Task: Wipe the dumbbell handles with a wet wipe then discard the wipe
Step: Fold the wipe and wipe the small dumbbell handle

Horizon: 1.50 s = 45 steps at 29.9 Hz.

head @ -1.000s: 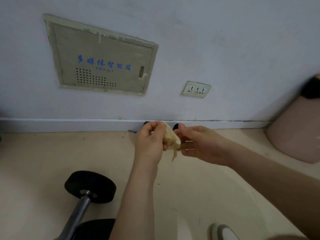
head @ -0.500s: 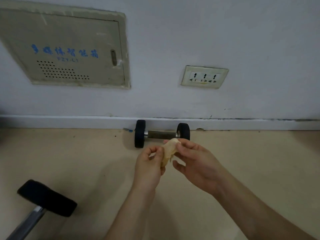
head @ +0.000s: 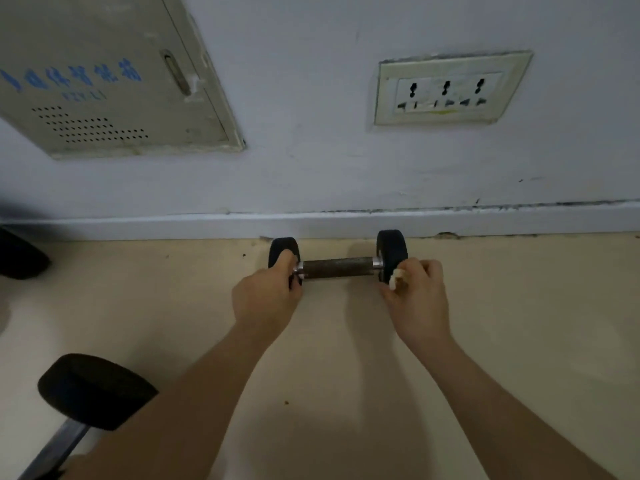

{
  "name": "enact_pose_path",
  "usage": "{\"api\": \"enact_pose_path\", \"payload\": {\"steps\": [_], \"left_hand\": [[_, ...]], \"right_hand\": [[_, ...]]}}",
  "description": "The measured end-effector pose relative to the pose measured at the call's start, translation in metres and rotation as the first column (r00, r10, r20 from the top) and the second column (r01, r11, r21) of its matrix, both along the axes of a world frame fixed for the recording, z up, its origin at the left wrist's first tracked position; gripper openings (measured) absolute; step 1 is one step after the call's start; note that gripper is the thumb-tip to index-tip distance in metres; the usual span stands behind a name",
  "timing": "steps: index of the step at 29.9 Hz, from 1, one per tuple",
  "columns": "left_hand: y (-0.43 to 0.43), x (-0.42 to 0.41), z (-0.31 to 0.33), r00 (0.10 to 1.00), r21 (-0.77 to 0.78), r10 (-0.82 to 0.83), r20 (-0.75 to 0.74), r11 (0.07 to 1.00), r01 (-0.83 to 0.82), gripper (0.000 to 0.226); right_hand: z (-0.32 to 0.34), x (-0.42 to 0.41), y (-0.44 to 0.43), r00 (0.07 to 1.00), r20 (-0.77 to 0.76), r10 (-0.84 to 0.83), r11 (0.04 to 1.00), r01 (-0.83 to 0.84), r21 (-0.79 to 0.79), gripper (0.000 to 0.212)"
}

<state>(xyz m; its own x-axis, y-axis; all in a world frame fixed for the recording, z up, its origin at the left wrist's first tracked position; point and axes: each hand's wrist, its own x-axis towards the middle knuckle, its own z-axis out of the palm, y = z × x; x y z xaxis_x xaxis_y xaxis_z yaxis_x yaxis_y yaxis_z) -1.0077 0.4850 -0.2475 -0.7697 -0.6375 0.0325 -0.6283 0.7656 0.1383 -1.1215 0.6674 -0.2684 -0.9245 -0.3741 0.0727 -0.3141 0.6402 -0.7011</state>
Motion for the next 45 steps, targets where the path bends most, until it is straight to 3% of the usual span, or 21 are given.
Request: {"api": "enact_pose_path", "payload": {"steps": [5, 7, 9, 12, 14, 20, 22, 25, 30, 36, 42, 45], "left_hand": [[0.081, 0.032, 0.006, 0.962, 0.228, 0.250, -0.105, 0.948, -0.222, 0.031], [0.106, 0.042, 0.008, 0.981, 0.285, 0.141, -0.131, 0.953, -0.099, 0.023], [0.100, 0.048, 0.009, 0.986, 0.148, -0.104, -0.131, 0.981, 0.123, 0.028], [0.069, 0.043, 0.013, 0.897, -0.029, -0.380, 0.225, 0.918, 0.396, 0.067], [0.053, 0.032, 0.014, 0.801, -0.042, -0.431, 0.416, 0.871, 0.490, 0.059], [0.074, 0.010, 0.042, 0.584, 0.049, -0.546, 0.601, 0.754, 0.655, 0.031], [0.114, 0.019, 0.040, 0.610, 0.110, -0.603, 0.515, 0.752, 0.650, 0.030], [0.166, 0.057, 0.018, 0.731, 0.224, -0.591, 0.340, 0.806, 0.548, 0.037], [0.183, 0.119, -0.013, 0.938, 0.404, -0.337, 0.079, 0.871, 0.279, 0.045], [0.172, 0.135, -0.019, 0.952, 0.402, -0.305, -0.007, 0.871, 0.282, 0.044], [0.168, 0.134, -0.017, 0.954, 0.460, -0.299, -0.009, 0.846, 0.270, 0.049], [0.168, 0.136, -0.017, 0.957, 0.465, -0.290, -0.013, 0.846, 0.262, 0.050]], "right_hand": [[0.018, -0.046, -0.019, 0.996, -0.055, 0.065, 0.994, -0.060, 0.087, 0.009], [0.018, -0.057, -0.016, 0.997, -0.043, 0.067, 0.994, -0.063, 0.084, 0.011], [0.011, -0.056, -0.008, 0.997, -0.035, 0.074, 0.993, -0.071, 0.094, 0.014], [0.003, -0.041, 0.003, 0.995, -0.022, 0.094, 0.993, -0.092, 0.074, 0.022], [0.003, -0.038, -0.001, 0.994, -0.039, 0.099, 0.992, -0.095, 0.085, 0.028], [0.021, -0.049, -0.016, 0.994, 0.003, 0.105, 0.991, -0.105, 0.085, 0.014], [0.026, -0.039, -0.015, 0.980, 0.054, 0.193, 0.979, -0.196, 0.055, 0.016], [0.032, -0.003, 0.002, 0.933, 0.138, 0.332, 0.943, -0.329, -0.047, 0.022], [0.018, 0.047, 0.042, 0.856, 0.419, 0.303, 0.950, -0.237, -0.203, 0.014], [-0.011, 0.070, 0.031, 0.788, 0.487, 0.376, 0.927, -0.322, -0.193, 0.024], [-0.018, 0.067, 0.011, 0.906, 0.308, 0.291, 0.949, -0.232, -0.212, 0.009], [-0.015, 0.070, 0.031, 0.867, 0.338, 0.366, 0.930, -0.337, -0.143, 0.008]]}}
